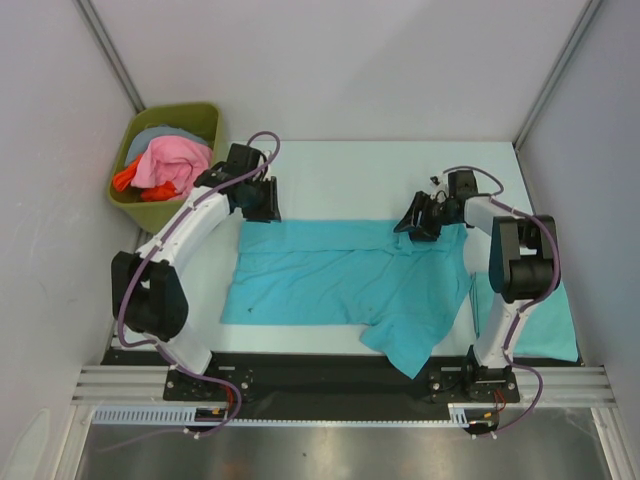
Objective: Fold and stack the t-shirts
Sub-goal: Fold the tshirt
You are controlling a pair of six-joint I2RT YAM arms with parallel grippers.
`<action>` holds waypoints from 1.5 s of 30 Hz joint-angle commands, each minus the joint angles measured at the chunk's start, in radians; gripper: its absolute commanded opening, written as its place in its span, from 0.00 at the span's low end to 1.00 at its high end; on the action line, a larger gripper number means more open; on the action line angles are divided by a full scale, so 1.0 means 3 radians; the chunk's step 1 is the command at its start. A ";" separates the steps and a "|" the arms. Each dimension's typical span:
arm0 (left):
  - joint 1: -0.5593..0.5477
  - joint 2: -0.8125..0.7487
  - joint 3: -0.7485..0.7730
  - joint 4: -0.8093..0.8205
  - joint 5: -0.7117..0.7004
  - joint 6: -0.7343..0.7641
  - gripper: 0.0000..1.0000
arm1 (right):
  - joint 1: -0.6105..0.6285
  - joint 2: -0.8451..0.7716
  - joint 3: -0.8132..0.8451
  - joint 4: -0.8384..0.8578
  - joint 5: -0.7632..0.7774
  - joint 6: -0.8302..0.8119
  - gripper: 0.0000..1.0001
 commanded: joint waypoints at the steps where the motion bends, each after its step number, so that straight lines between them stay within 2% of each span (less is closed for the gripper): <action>1: -0.0004 -0.0157 -0.0019 0.0033 0.0001 0.0056 0.38 | 0.0026 -0.0225 -0.0036 0.0160 -0.0272 0.0236 0.57; 5: 0.0002 -0.0137 -0.0029 0.0059 0.0032 0.0045 0.38 | 0.0021 -0.0215 -0.0088 0.0293 -0.0283 0.0604 0.49; 9: -0.0004 -0.0096 -0.0019 0.0084 0.0109 0.0030 0.38 | 0.0005 -0.0108 -0.0077 0.0558 -0.0324 0.1232 0.30; 10: -0.0004 -0.0085 -0.0024 0.0094 0.0119 0.0025 0.38 | 0.0000 -0.0021 -0.0093 0.0655 -0.0359 0.1623 0.29; 12: -0.0004 -0.0070 -0.0039 0.0110 0.0180 0.0025 0.38 | 0.0025 0.0096 -0.0093 0.1059 -0.0513 0.1994 0.30; 13: -0.0004 -0.0055 -0.0044 0.0120 0.0216 0.0030 0.38 | 0.0041 0.0168 -0.0073 0.1177 -0.0564 0.2395 0.31; 16: -0.0019 -0.0014 -0.0049 0.0171 0.0390 0.0056 0.37 | 0.0056 0.0292 -0.0077 0.1586 -0.0676 0.2879 0.37; 19: -0.0126 0.0012 -0.0004 0.0227 0.0523 0.0122 0.38 | -0.0015 0.0001 0.0070 0.0757 -0.0407 0.2402 0.46; 20: -0.0167 0.0022 0.0002 0.0263 0.0553 0.0158 0.39 | -0.0061 -0.0056 0.0213 0.0232 -0.0213 0.1913 0.51; 21: -0.0243 0.0027 0.0002 0.0309 0.0665 0.0163 0.40 | -0.0082 -0.0137 0.0285 -0.0011 -0.0115 0.1711 0.52; 24: -0.0437 0.0129 0.0073 0.0493 0.0855 0.0143 0.47 | -0.0178 -0.0311 0.0398 -0.0574 0.0324 0.0991 0.56; 26: -0.0581 0.0216 0.0155 0.0590 0.0866 0.0188 0.52 | -0.0230 -0.0398 0.0388 -0.0744 0.0595 0.0759 0.59; 30: -0.1086 0.0548 0.0420 0.0789 0.0677 0.0260 0.53 | -0.0378 -0.0491 0.0316 -0.0786 0.0790 0.0350 0.59; 33: -0.1342 0.0752 0.0456 0.1244 0.0544 0.0194 0.54 | -0.0501 -0.0486 0.0219 -0.0689 0.0831 0.0109 0.49; 37: -0.1425 0.1247 0.0906 0.1225 0.0620 -0.0102 0.54 | -0.0501 -0.0363 0.0301 -0.0571 0.0678 -0.0249 0.45; 40: -0.1445 0.1438 0.1065 0.1423 0.0722 -0.0338 0.55 | -0.0511 -0.0225 0.0331 -0.0484 0.0612 -0.0280 0.48; 41: -0.1471 0.1459 0.1060 0.1490 0.0702 -0.0409 0.58 | -0.0516 -0.0190 0.0301 -0.0479 0.0576 -0.0260 0.50; 45: -0.1634 0.1556 0.0994 0.1725 0.0427 -0.0441 0.59 | -0.0527 -0.0271 0.0066 -0.0382 0.0535 -0.0280 0.56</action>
